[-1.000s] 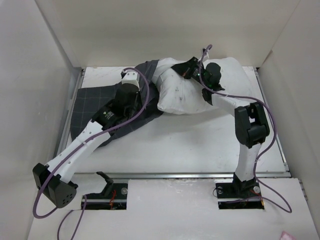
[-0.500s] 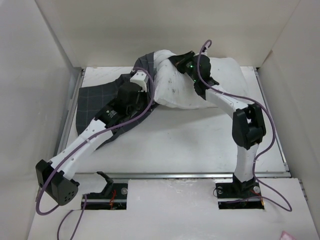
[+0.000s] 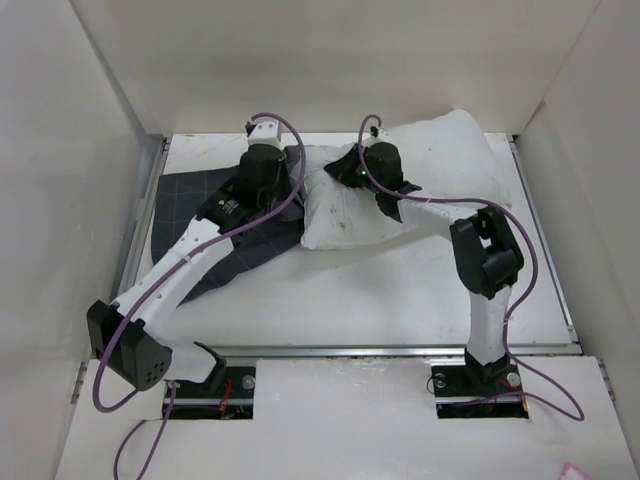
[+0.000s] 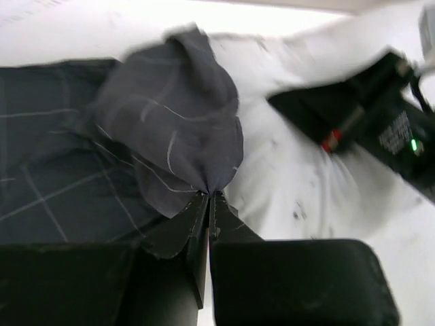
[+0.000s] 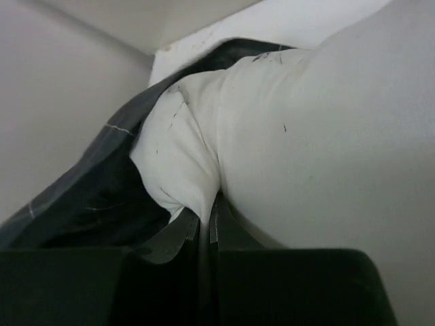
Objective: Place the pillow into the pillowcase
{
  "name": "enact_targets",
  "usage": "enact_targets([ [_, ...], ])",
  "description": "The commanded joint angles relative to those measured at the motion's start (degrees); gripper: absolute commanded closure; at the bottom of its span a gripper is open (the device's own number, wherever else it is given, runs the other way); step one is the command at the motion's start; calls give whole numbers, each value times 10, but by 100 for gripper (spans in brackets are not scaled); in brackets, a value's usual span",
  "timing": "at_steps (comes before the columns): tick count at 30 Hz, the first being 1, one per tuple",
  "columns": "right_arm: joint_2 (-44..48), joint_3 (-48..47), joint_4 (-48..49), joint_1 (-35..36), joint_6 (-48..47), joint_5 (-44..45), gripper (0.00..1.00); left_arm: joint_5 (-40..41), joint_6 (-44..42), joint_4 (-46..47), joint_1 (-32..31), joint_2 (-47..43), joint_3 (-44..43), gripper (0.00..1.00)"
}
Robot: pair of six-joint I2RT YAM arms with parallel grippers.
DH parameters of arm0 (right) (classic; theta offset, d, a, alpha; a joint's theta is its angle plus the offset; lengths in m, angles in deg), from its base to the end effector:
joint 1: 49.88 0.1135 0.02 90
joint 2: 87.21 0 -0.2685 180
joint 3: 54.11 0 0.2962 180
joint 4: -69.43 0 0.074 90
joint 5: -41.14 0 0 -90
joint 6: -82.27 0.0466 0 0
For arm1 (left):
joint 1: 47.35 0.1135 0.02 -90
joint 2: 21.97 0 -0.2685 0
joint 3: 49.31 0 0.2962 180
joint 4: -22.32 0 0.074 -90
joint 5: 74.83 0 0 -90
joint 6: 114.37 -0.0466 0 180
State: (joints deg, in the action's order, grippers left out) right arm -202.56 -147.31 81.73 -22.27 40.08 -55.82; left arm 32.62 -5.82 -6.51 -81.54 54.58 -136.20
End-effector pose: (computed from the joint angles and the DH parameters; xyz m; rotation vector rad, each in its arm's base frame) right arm 0.4651 0.2496 0.2239 0.2329 1.8513 1.0486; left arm 0.3067 -0.1915 0.3902 0.0500 1.8919 -0.3430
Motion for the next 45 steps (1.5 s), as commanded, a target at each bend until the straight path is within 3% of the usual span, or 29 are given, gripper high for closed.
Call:
enact_targets([
  [1,13,-28,-86,12,-147,4,100,74,8,35,25,-15,-51,100],
  [3,-13,-62,-210,30,-238,45,100,74,-13,67,40,-8,-64,100],
  [6,-31,-92,-303,51,-305,102,100,44,-23,63,59,31,-92,100],
  [11,13,-10,-390,56,-359,63,100,36,-17,80,78,84,-97,100],
  [18,148,169,-429,102,-384,-37,100,0,-57,72,104,178,-205,100],
  [25,309,242,-492,154,-425,-71,100,-72,-115,109,110,159,-201,100],
  [27,375,242,-480,154,-431,-78,100,-127,-132,140,110,128,-161,100],
  [30,412,218,-428,154,-413,-20,100,-204,-157,153,110,100,-128,100],
  [35,370,131,-317,154,-408,159,100,-342,-182,140,110,52,-91,100],
  [39,300,45,-269,148,-416,180,100,-342,-188,140,103,6,-32,100],
  [45,254,15,-169,147,-425,176,100,-328,-177,123,91,24,-3,100],
])
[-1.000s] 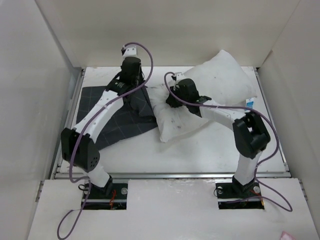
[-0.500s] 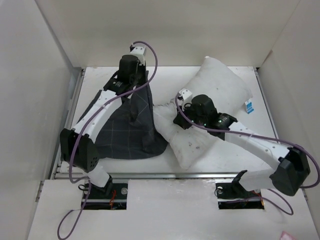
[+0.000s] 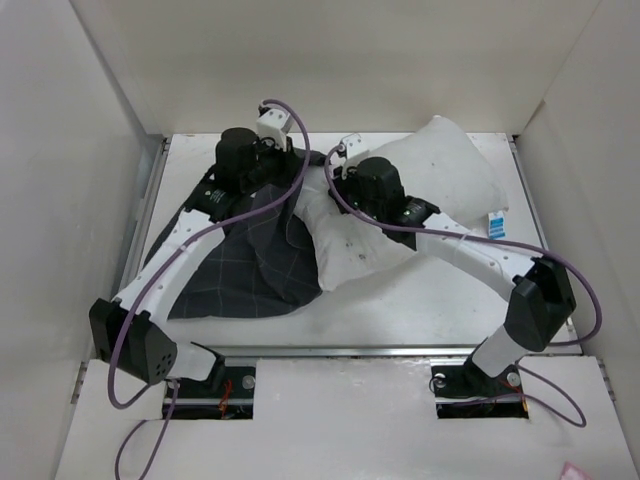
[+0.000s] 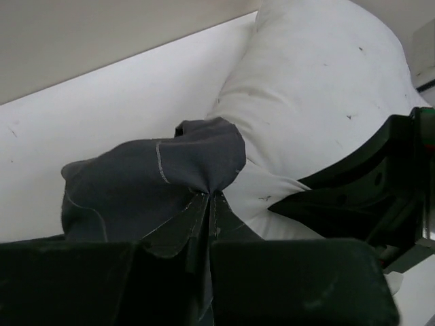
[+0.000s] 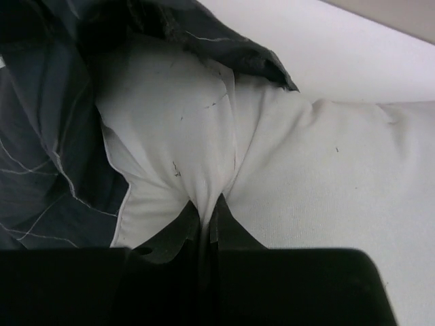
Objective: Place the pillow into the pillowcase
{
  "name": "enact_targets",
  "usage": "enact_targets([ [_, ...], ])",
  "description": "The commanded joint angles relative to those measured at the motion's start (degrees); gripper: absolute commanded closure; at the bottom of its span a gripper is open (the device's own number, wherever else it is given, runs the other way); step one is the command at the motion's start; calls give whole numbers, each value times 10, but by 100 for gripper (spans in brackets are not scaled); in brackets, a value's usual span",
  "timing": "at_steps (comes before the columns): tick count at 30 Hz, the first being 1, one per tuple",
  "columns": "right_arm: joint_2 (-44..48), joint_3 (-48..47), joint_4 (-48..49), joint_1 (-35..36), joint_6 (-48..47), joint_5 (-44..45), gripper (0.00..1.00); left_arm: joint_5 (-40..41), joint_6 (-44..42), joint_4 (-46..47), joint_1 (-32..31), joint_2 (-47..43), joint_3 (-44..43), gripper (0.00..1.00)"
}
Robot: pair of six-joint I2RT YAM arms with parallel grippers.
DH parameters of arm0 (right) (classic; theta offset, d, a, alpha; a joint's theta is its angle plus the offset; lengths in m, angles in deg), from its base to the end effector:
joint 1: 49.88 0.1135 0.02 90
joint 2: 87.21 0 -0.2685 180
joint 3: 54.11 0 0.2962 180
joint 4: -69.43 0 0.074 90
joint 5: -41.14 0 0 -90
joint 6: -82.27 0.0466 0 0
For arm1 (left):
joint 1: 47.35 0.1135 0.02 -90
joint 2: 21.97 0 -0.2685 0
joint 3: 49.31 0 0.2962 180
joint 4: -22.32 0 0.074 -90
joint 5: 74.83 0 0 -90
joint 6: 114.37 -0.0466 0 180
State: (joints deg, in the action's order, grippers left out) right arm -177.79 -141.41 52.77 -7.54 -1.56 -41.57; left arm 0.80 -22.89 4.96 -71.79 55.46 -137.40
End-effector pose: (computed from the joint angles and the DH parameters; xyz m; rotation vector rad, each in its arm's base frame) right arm 0.3229 0.2862 0.3240 -0.5198 1.8706 0.4459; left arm 0.3330 -0.1640 0.4165 0.5262 1.6315 -0.5491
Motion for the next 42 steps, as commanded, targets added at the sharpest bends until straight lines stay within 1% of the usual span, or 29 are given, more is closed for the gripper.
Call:
enact_targets([
  [1,7,-49,133,-5,-16,33,100,-10,-6,3,-11,25,3,100],
  [5,-57,-94,144,-10,-48,0,100,-30,-6,3,-11,67,-16,100],
  [6,-93,-105,138,-10,-48,5,100,-30,-6,3,-11,76,-29,100],
  [7,-111,-116,125,-10,-48,16,100,-9,-6,-2,-11,92,-37,100],
  [8,-128,-138,116,-10,-41,47,100,11,-6,-2,-11,100,-45,100],
  [9,-157,-147,108,-10,-41,66,100,36,10,-8,-11,108,-65,77],
  [10,-170,-160,99,-16,-35,93,100,82,17,-19,-11,124,-76,52],
  [11,-182,-160,89,-17,-26,100,100,98,17,-26,-11,131,-88,40],
  [12,-194,-178,78,-22,-20,100,94,113,23,-31,-11,131,-98,35],
  [13,-211,-187,64,-22,-9,100,83,122,34,-31,-11,136,-106,14],
  [14,-216,-196,34,-31,-9,87,71,137,34,-31,-11,130,-106,0],
  [15,-217,-203,23,-39,-2,58,55,148,44,-31,-11,123,-106,0],
  [16,-211,-203,16,-39,-2,44,21,155,51,-26,-11,114,-98,0],
  [17,-203,-198,10,-46,-2,27,1,160,62,-21,-11,94,-81,0],
  [18,-191,-197,10,-46,-2,-6,1,172,70,-21,-11,82,-71,0],
  [19,-178,-177,10,-52,-11,-17,1,180,79,-15,-11,70,-58,0],
  [20,-147,-169,2,-52,-23,-31,1,195,104,-8,-11,40,-25,0],
  [23,-84,-139,-20,-52,-50,-54,1,206,142,0,-11,-10,35,0],
  [24,-69,-133,-45,-52,-77,-63,1,206,151,15,-11,-48,83,0],
  [26,-46,-127,-81,-52,-108,-101,1,206,188,28,-11,-87,134,0],
  [27,-26,-127,-100,-52,-132,-110,1,206,204,28,-11,-123,183,0],
  [29,-8,-108,-141,-46,-151,-123,1,206,236,45,-11,-159,229,0],
  [30,7,-101,-149,-46,-162,-123,1,206,267,51,-11,-176,271,0],
  [33,14,-88,-199,-11,-245,-130,1,235,307,51,-11,-255,324,0],
  [34,14,-82,-199,2,-270,-130,1,247,315,51,-11,-256,331,0],
  [35,6,-77,-222,31,-283,-116,1,270,320,27,-6,-279,331,0],
  [37,-23,-72,-227,57,-299,-80,1,289,329,11,-6,-297,345,0],
  [39,-47,-72,-205,71,-299,-17,1,295,334,5,-6,-315,353,0],
  [42,-95,-86,-167,77,-294,31,1,295,347,5,-6,-323,368,0],
])
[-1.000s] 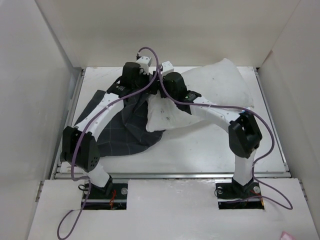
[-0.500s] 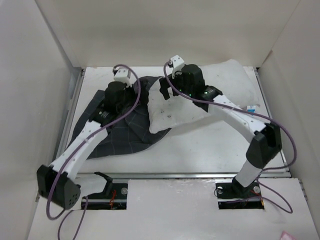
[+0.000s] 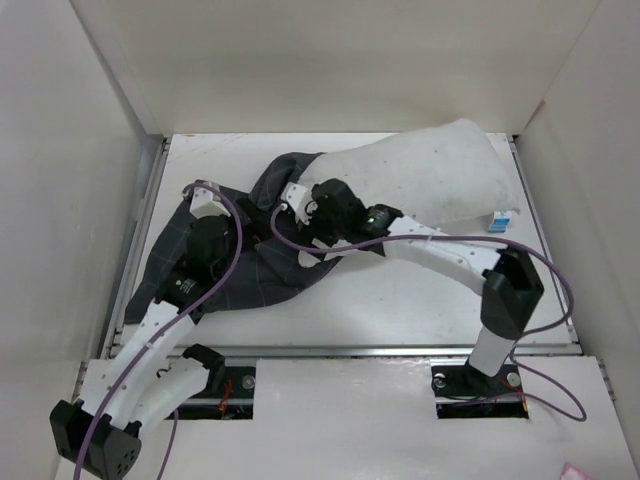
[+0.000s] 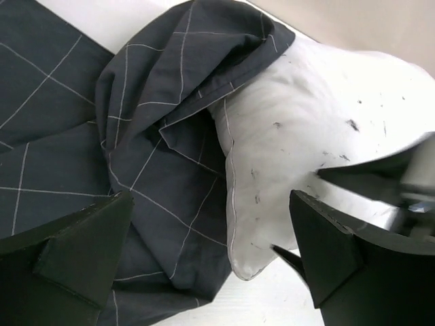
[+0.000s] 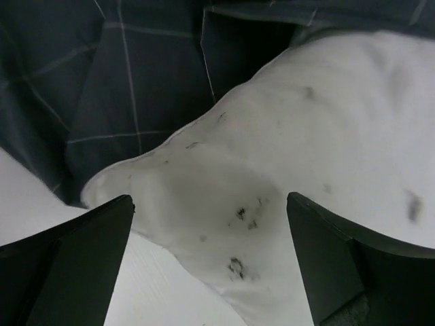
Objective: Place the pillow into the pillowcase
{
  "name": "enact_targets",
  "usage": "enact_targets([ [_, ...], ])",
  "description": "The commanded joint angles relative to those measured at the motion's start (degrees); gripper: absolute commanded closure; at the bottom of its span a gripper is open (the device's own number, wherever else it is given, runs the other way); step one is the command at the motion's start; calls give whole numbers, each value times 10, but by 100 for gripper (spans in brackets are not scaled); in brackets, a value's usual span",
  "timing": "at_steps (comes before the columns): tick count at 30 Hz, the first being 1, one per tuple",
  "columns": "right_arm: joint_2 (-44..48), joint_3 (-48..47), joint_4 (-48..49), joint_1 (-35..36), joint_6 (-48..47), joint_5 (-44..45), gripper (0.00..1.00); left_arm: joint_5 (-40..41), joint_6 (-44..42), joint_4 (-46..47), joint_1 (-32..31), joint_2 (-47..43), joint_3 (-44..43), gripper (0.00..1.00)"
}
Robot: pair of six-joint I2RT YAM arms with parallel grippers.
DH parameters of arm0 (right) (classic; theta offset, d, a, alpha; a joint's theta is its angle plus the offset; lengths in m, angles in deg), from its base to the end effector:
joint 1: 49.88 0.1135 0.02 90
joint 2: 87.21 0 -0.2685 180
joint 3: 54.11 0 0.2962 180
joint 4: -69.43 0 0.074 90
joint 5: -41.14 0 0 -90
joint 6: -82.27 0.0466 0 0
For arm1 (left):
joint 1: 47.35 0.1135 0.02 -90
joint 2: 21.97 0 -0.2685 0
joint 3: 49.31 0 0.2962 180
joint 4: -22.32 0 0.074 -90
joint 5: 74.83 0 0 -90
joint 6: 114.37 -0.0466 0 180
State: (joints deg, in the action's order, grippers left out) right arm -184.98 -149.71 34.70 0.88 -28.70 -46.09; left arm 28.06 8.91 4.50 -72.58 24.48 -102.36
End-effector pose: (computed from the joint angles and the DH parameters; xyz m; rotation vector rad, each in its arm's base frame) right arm 0.2856 0.3461 0.2959 -1.2811 1.8179 0.2337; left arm 0.2273 -0.0956 0.3189 -0.2906 1.7697 -0.5406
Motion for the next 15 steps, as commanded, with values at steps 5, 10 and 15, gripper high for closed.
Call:
enact_targets([
  [5,-109,-35,14,-8,-22,144,10,22,35,-10,2,-13,18,0],
  [10,-140,-53,40,-8,7,165,100,-14,28,18,2,-13,23,0],
  [15,-56,-54,100,-33,54,183,100,-58,36,89,2,23,45,3],
])
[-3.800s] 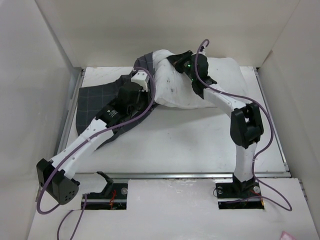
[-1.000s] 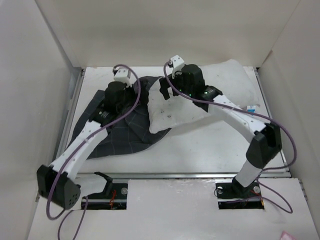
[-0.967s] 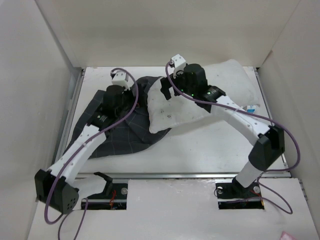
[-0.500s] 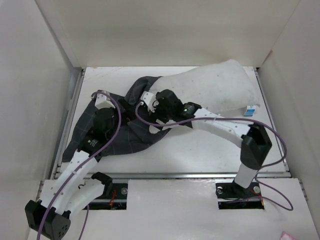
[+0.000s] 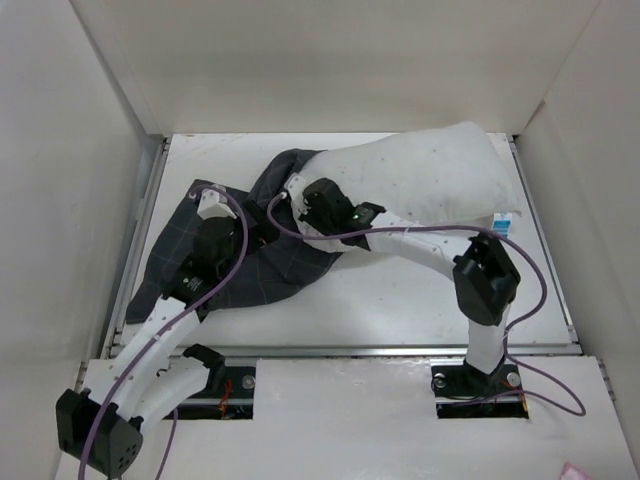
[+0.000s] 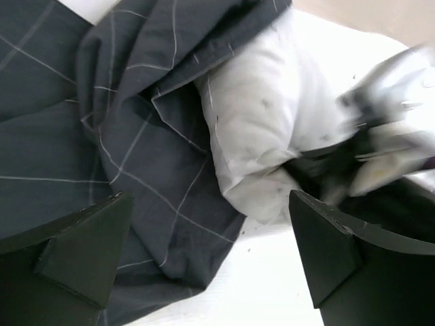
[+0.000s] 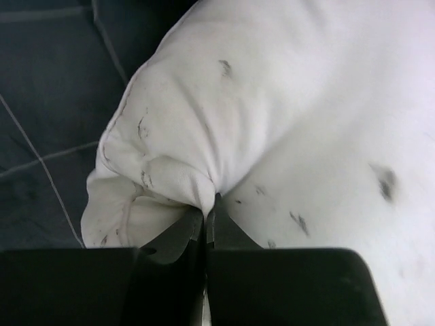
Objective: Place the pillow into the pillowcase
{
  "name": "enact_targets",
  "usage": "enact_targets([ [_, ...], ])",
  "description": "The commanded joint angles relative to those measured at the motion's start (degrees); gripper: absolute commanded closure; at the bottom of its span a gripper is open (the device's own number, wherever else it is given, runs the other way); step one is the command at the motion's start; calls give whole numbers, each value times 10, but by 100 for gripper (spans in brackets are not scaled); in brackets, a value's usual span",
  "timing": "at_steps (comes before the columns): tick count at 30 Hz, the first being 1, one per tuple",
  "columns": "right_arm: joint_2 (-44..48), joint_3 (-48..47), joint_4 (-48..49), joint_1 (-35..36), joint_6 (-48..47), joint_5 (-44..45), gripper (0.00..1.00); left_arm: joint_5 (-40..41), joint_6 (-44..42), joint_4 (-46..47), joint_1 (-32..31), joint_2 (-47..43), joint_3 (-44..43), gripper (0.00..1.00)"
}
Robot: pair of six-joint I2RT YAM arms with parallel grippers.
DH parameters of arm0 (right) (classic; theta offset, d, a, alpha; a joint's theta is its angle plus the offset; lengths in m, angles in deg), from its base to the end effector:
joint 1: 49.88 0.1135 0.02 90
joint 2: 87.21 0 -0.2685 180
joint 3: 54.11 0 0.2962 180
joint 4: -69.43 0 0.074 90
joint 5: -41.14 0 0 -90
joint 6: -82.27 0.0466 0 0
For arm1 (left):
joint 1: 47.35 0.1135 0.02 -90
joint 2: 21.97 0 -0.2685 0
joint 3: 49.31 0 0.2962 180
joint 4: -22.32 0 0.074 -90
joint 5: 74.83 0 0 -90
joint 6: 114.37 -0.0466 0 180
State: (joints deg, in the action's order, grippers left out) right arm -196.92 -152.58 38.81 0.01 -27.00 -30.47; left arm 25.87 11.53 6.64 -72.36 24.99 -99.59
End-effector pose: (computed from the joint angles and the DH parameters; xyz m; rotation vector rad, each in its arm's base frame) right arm 0.3264 0.3646 0.2296 -1.1441 1.9466 -0.0860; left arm 0.2297 -0.0976 0.3013 -0.3087 1.7959 -0.5944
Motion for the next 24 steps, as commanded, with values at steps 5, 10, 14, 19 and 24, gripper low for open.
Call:
enact_targets([
  [5,107,-46,38,-52,81,-46,100,-45,40,221,0,108,59,7],
  [10,100,-81,9,-72,99,-70,100,27,67,283,-13,222,25,12],
  [14,95,-92,-2,-77,106,-80,100,48,67,307,-35,283,-11,16],
  [19,90,-98,-7,-82,118,-88,100,73,80,291,-41,357,-60,20],
  [24,77,-115,-19,-88,125,-86,100,86,79,282,-63,377,-79,22],
])
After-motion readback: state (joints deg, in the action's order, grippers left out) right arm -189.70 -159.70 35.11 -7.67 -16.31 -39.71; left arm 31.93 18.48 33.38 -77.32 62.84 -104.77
